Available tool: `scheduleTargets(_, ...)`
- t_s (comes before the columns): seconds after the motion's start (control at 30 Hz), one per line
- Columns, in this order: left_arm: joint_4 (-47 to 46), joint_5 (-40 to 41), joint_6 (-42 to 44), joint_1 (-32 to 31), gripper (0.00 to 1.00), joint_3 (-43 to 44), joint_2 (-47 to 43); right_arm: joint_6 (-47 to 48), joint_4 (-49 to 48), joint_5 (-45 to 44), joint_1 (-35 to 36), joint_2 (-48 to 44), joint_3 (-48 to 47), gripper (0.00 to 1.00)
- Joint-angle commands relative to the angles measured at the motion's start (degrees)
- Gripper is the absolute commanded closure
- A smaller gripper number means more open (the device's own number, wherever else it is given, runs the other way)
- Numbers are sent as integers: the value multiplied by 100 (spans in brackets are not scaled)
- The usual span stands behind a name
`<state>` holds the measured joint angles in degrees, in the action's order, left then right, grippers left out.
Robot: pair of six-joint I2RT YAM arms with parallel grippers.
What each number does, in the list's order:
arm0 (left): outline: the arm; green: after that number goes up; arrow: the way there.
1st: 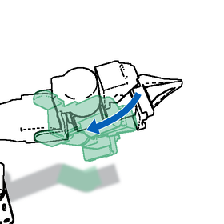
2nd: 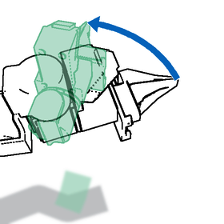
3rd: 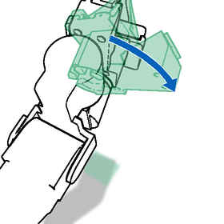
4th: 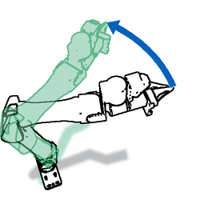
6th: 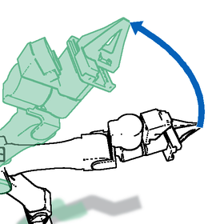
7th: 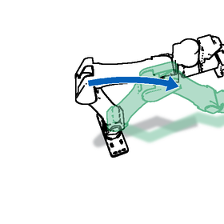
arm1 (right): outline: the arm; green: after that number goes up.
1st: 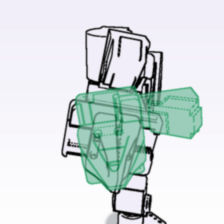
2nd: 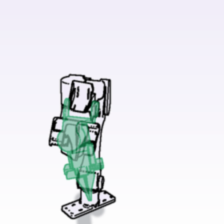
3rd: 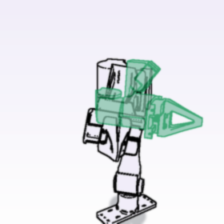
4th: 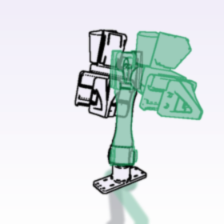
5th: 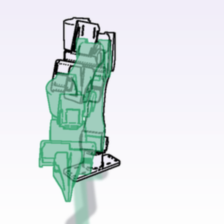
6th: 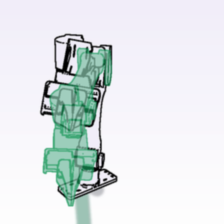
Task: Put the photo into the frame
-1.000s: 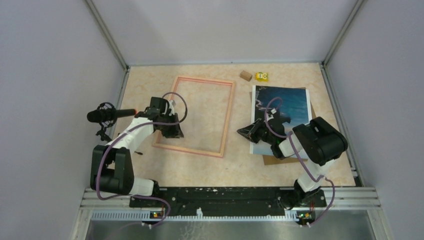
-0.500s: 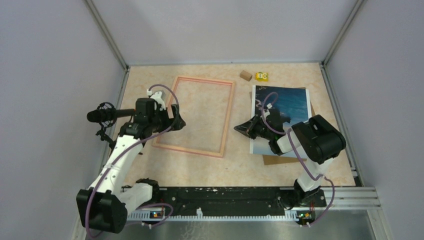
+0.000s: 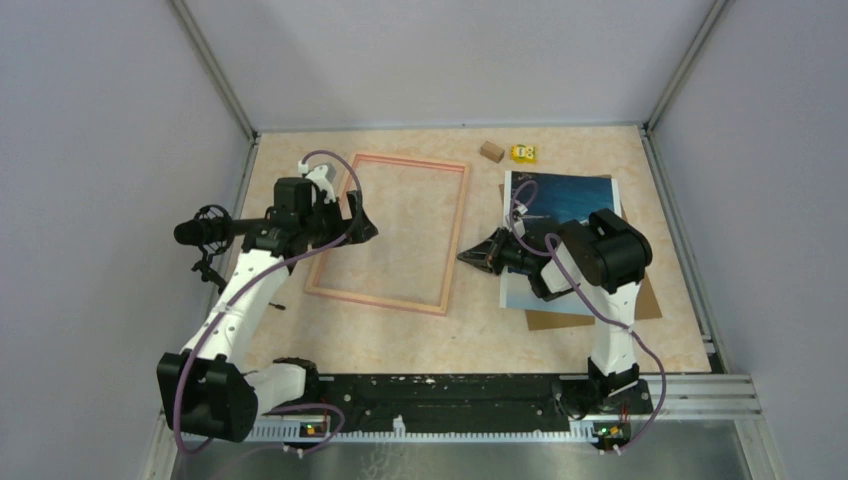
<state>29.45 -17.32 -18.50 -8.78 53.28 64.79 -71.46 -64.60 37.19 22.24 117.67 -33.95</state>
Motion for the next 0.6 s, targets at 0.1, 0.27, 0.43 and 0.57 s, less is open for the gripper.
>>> scheduleTargets(0.1,-363,-63,-182,-19,2,1059,700,-144,-1504,618,-167,290,-275,100)
scheduleTargets(0.27,-607,193,-457,-16,2,1602,1250,645,-337,421,-170,-224,-304,98)
scheduleTargets(0.43,-836,450,-715,50,2,2011,1791,678,0,195,-167,-307,-375,50)
scheduleTargets(0.57,-755,425,-716,155,2,2357,2175,508,-235,-76,-161,-74,-481,80)
